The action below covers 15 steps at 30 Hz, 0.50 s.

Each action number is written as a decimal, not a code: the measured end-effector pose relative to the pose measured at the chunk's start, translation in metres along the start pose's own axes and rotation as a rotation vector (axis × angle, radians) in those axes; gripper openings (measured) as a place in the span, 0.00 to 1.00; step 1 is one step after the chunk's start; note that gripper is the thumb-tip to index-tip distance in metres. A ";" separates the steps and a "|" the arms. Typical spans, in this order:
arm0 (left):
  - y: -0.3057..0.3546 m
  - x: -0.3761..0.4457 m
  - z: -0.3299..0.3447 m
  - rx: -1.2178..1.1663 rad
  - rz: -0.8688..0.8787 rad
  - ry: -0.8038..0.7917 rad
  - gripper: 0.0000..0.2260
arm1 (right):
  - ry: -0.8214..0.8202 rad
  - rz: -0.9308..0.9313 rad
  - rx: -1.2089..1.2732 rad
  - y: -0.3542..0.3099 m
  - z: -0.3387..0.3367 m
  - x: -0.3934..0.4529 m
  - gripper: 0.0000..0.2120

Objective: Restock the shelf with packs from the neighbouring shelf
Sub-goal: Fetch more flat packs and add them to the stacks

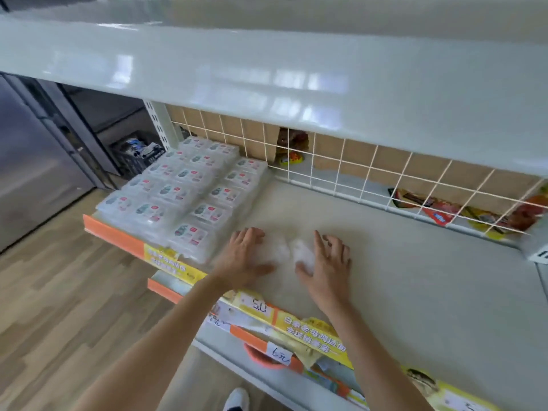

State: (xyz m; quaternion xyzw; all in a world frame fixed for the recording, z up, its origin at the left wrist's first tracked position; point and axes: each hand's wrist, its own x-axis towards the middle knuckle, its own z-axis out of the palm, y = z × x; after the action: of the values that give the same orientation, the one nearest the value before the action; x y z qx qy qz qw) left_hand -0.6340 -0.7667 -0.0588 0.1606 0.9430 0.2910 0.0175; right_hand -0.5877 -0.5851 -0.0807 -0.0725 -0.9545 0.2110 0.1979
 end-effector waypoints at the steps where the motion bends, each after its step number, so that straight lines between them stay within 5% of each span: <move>1: -0.003 0.004 -0.001 -0.013 0.029 -0.006 0.36 | -0.012 -0.007 -0.017 0.000 0.001 -0.001 0.34; 11: -0.018 0.006 -0.003 -0.124 0.194 0.011 0.33 | -0.021 0.000 -0.053 0.001 0.002 -0.002 0.36; 15: -0.016 0.004 -0.008 -0.298 0.115 0.055 0.22 | -0.028 0.028 0.052 0.002 0.000 -0.003 0.35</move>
State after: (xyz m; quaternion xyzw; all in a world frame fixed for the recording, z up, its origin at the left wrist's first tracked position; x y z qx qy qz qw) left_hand -0.6441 -0.7827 -0.0607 0.2021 0.8787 0.4325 -0.0013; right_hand -0.5852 -0.5836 -0.0827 -0.0774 -0.9502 0.2395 0.1835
